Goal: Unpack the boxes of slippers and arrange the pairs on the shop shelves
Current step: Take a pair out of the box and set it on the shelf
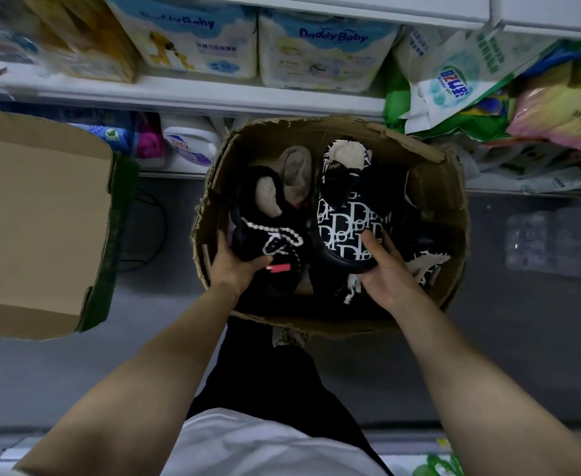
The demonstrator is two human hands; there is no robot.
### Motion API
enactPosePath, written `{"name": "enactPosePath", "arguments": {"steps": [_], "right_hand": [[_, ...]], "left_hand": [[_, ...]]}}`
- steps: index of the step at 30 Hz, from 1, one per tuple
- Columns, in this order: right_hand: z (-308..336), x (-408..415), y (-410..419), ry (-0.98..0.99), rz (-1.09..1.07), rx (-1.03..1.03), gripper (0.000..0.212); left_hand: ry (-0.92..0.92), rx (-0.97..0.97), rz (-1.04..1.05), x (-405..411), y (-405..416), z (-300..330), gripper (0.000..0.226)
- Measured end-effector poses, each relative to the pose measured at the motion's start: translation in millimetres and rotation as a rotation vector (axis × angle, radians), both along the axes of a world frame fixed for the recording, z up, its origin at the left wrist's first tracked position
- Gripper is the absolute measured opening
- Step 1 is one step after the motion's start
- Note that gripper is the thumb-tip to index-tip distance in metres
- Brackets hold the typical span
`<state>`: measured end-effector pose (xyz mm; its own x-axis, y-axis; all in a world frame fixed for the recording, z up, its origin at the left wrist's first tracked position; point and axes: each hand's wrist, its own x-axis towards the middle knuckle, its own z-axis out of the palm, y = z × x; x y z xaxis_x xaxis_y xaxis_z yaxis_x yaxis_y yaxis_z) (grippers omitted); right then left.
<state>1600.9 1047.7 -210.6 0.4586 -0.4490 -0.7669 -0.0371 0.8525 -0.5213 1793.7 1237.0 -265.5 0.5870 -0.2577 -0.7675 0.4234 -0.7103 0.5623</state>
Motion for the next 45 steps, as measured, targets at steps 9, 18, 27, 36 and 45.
{"name": "enactPosePath", "arguments": {"steps": [9, 18, 27, 36, 45], "right_hand": [[8.7, 12.7, 18.8, -0.089, 0.067, -0.049, 0.075], [16.3, 10.7, 41.8, -0.007, 0.252, -0.216, 0.071], [21.7, 4.3, 51.8, 0.069, 0.339, -0.276, 0.061], [35.6, -56.4, -12.3, 0.769, 0.183, -1.085, 0.075], [-8.0, -92.7, -78.6, 0.713, 0.552, -0.876, 0.094]], "left_hand": [[-0.373, -0.334, -0.005, -30.9, -57.7, 71.7, 0.098], [0.37, -0.508, -0.061, -43.6, -54.2, 77.5, 0.09], [0.38, -0.573, 0.113, -68.3, -28.8, 77.7, 0.079], [0.274, -0.587, -0.029, -62.1, -48.7, 64.3, 0.121], [0.237, -0.527, -0.09, -68.3, -28.6, 53.8, 0.115]]}}
